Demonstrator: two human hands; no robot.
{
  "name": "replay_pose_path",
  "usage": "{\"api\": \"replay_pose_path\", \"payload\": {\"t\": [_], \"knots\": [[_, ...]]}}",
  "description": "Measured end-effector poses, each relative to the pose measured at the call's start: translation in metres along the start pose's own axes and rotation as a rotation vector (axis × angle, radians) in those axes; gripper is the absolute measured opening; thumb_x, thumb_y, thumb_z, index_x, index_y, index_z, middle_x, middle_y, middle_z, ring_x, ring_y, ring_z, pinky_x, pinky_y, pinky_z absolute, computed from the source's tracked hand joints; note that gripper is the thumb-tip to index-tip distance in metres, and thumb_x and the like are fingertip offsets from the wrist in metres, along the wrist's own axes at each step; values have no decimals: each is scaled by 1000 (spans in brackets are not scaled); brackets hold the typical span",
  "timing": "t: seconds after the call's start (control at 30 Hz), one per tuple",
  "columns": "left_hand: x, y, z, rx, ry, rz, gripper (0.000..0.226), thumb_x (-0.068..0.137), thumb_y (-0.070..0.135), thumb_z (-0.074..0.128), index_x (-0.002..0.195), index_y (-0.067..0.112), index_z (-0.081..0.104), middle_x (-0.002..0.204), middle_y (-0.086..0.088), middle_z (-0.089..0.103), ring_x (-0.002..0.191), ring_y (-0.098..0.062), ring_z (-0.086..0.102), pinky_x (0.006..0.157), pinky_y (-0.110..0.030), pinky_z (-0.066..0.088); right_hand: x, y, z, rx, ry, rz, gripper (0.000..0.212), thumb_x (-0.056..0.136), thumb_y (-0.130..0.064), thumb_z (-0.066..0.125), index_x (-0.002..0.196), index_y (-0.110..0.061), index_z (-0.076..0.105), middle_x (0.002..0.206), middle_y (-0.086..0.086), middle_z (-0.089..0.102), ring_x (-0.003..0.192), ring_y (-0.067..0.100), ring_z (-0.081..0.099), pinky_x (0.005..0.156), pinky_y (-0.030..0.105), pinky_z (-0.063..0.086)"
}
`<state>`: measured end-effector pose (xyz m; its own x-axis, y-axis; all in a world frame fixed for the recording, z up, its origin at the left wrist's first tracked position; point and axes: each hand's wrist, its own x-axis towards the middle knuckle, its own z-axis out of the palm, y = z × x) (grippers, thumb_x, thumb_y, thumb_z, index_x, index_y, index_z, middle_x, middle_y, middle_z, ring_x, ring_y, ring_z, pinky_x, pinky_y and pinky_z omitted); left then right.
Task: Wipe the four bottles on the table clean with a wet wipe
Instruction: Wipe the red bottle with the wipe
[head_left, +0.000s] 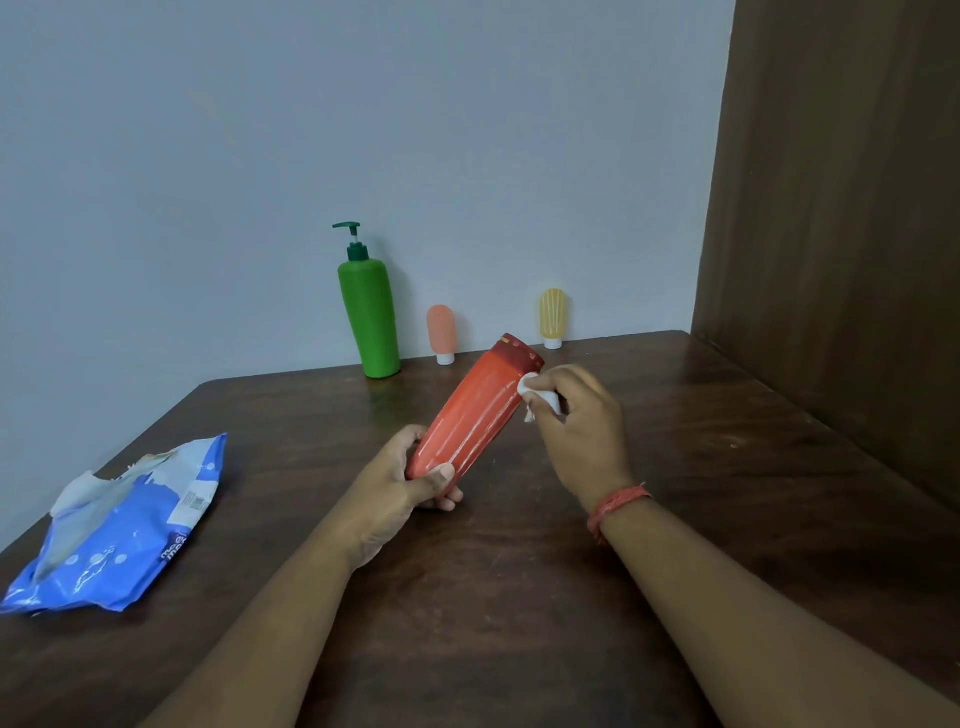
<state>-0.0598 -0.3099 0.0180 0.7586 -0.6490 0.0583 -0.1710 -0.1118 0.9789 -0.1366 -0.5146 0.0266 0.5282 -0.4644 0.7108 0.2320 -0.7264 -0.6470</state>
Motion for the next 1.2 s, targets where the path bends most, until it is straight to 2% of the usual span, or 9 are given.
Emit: {"api": "replay_pose_path", "payload": {"t": [0.07,0.17,0.33,0.47,0.63,0.73,0.8,0.97,1.2], "knots": [[1,-1,-1,17,-7,0,46,96,14,65,137,17,44,115,-18,65,91,-23,72,82,-32,59,1,-1,0,36,19,40,6,91,-18,69,96,-22,70,97,-11,63,93,-3,59,77,9,46],[2,-1,1,89,-33,12,49,97,17,64,141,20,42,114,-15,66,91,-20,72,82,-29,58,7,-1,-5,140,123,171,8,91,-20,69,93,-28,66,97,-15,61,95,-3,59,77,16,51],[3,-2,-1,106,-23,27,49,98,19,62,143,18,42,105,-16,69,87,-21,71,82,-32,58,0,3,1,221,-16,247,7,91,-22,69,90,-29,68,98,-13,69,96,4,65,80,24,56],[3,0,3,161,-57,30,44,100,20,60,141,21,43,102,-13,70,87,-18,70,80,-29,57,7,3,-3,410,123,391,9,91,-20,70,88,-28,68,95,-11,72,92,4,68,77,25,59],[4,-1,-1,143,-54,26,46,100,22,60,142,21,42,100,-15,70,84,-18,69,78,-31,55,3,6,3,511,-31,484,6,90,-16,71,92,-22,70,93,-4,75,93,10,71,80,29,57],[2,2,4,201,-75,45,40,101,20,58,139,23,43,97,-13,69,78,-12,67,73,-26,55,11,7,-3,642,157,522,11,89,-12,71,90,-23,70,94,-2,75,96,14,70,78,30,56],[1,3,6,254,-74,49,39,102,21,58,138,26,43,97,-12,69,77,-10,67,72,-24,55,13,7,-6,594,210,496,11,90,-14,71,90,-26,69,95,-4,73,95,11,69,78,30,57],[2,0,5,262,-54,39,42,101,24,59,139,27,42,99,-11,70,81,-13,68,75,-27,56,4,3,-2,296,147,336,22,92,-21,68,86,-41,61,101,-11,67,98,8,64,80,27,57],[1,1,3,291,-66,43,46,101,27,59,143,26,41,94,-9,70,74,-9,65,72,-27,52,14,2,-19,312,-7,328,18,98,-26,60,112,-31,69,109,-11,69,107,9,62,91,33,56]]}}
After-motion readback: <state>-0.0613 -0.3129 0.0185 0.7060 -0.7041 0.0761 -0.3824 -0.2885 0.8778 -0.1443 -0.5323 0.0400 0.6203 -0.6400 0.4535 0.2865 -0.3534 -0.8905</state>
